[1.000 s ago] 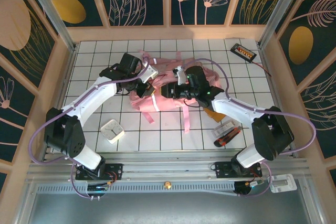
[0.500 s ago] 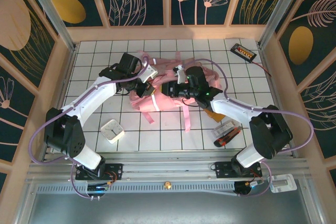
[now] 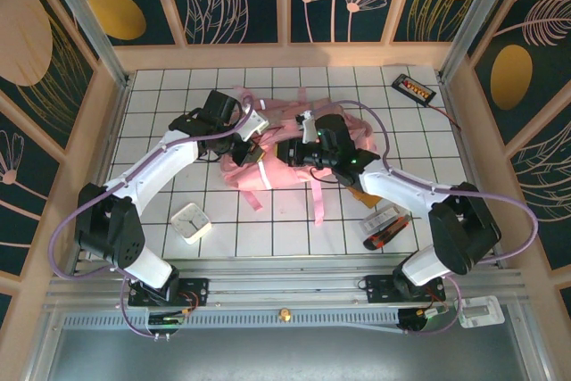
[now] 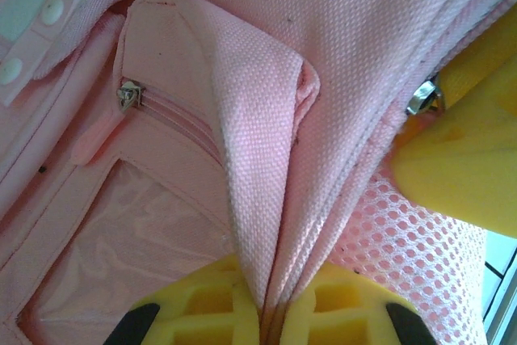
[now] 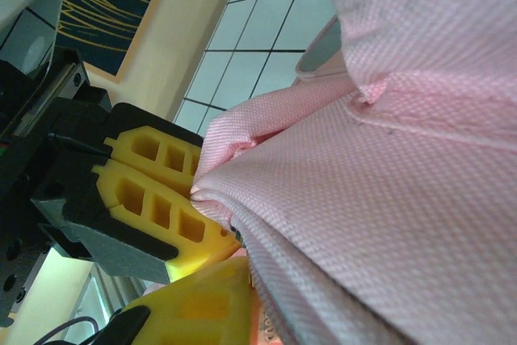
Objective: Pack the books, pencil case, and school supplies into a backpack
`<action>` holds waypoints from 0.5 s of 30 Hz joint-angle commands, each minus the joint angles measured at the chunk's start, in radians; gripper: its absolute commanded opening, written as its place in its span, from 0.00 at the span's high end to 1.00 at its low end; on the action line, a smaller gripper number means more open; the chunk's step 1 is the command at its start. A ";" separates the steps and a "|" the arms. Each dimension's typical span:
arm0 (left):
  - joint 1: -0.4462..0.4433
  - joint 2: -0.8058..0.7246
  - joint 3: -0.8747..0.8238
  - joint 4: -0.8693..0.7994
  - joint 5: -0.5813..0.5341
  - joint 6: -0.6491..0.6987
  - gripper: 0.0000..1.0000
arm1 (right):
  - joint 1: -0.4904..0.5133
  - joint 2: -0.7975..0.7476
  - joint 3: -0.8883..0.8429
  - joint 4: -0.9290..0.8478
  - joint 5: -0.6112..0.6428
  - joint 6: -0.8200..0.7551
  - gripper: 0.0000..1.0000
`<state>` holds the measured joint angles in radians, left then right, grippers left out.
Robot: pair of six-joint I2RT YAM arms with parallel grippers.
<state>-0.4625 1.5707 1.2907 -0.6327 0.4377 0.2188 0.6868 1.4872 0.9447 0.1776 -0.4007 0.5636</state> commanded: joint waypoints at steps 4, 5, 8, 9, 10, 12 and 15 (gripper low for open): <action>-0.017 -0.045 0.064 0.064 0.135 -0.025 1.00 | -0.039 -0.051 -0.027 -0.001 0.022 -0.001 0.94; -0.016 -0.046 0.064 0.062 0.136 -0.025 1.00 | -0.044 -0.051 -0.030 0.001 0.015 0.001 0.92; -0.017 -0.044 0.067 0.063 0.138 -0.029 1.00 | -0.051 -0.043 -0.034 0.010 -0.011 0.014 0.64; -0.017 -0.044 0.067 0.063 0.140 -0.029 1.00 | -0.052 -0.039 -0.035 0.015 -0.018 0.017 0.57; -0.017 -0.044 0.067 0.062 0.141 -0.032 1.00 | -0.053 -0.034 -0.036 0.025 -0.031 0.023 0.56; -0.017 -0.042 0.068 0.065 0.145 -0.033 1.00 | -0.053 -0.022 -0.039 0.049 -0.057 0.039 0.56; -0.018 -0.040 0.066 0.066 0.150 -0.037 1.00 | -0.057 -0.008 -0.043 0.087 -0.099 0.057 0.58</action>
<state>-0.4717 1.5707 1.2926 -0.6327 0.4404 0.2035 0.6449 1.4685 0.9188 0.1986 -0.4698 0.5907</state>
